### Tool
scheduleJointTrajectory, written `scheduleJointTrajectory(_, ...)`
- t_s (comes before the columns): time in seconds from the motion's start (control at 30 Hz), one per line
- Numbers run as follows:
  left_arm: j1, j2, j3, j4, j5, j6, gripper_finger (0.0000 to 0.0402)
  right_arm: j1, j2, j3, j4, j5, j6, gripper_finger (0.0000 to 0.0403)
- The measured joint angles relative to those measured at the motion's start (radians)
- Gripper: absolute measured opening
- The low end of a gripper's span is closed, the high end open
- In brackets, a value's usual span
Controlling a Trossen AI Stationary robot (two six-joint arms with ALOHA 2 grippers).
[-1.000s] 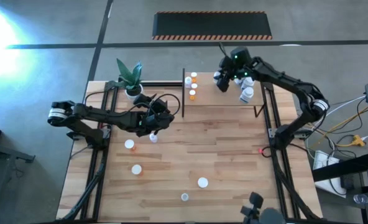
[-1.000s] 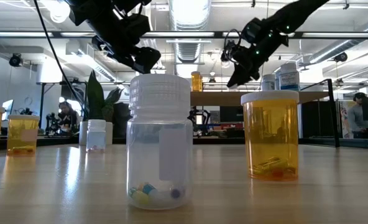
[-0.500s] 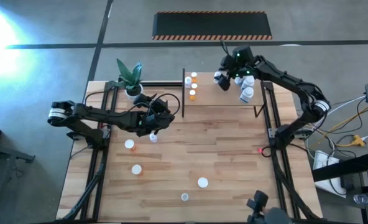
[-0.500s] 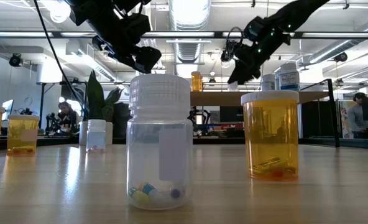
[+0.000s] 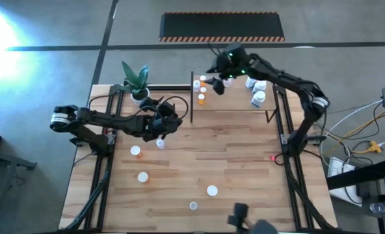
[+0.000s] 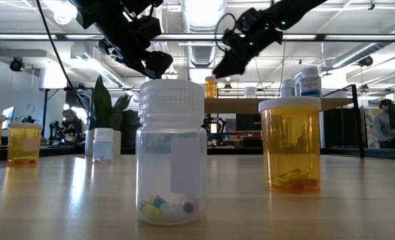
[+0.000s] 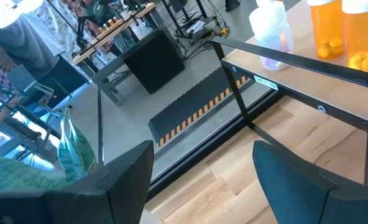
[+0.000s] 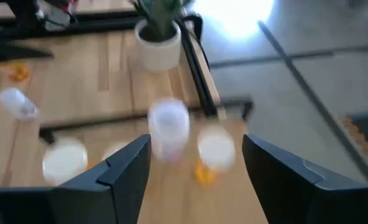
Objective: Pick and place medicine bottles onto shelf by color
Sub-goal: Adjust the transparent pill bottles on the shelf
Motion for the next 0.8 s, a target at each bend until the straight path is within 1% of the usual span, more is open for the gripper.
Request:
scheduleJointTrajectory(0.1,-0.001,0.0,0.0,0.0,0.0,0.0,0.0257,0.019,0.069,0.098,-0.023,-0.002,-0.036,0.0237)
scheduleJointTrajectory(0.2,-0.001,0.0,0.0,0.0,0.0,0.0,0.0257,0.025,0.137,0.198,-0.103,-0.006,-0.057,0.0237)
scheduleJointTrajectory(0.33,-0.001,0.0,0.0,0.0,-0.001,0.0,0.0257,0.026,0.209,0.311,-0.2,-0.08,-0.078,0.0237)
scheduleJointTrajectory(0.43,-0.001,0.0,-0.001,0.0,-0.002,0.0,0.0257,0.029,0.262,0.384,-0.287,-0.082,-0.109,0.0237)
scheduleJointTrajectory(0.63,-0.001,0.0,-0.003,-0.001,-0.002,0.0,0.0257,0.032,0.337,0.487,-0.386,-0.131,-0.142,0.0235)
scheduleJointTrajectory(0.8,-0.001,0.0,-0.005,0.0,-0.002,0.0,0.0257,0.036,0.366,0.508,-0.416,-0.131,-0.176,0.0235)
